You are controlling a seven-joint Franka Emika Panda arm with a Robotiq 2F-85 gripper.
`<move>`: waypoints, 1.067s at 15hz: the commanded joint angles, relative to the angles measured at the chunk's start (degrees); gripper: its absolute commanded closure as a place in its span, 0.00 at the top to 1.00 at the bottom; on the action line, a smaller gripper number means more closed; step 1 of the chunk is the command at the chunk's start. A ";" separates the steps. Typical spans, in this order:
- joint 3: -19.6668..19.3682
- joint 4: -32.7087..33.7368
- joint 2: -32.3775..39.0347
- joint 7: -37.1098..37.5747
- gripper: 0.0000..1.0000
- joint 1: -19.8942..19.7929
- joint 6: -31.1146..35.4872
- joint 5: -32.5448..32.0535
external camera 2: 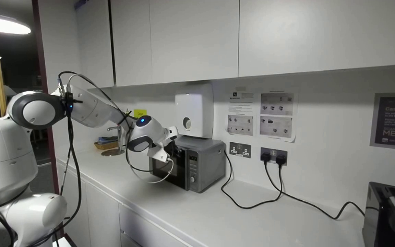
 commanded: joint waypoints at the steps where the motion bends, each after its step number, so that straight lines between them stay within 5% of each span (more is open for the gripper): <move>1: -2.13 4.03 2.95 -4.13 0.00 2.60 1.42 4.53; 16: -4.18 10.32 7.88 -16.56 0.00 5.75 0.00 19.68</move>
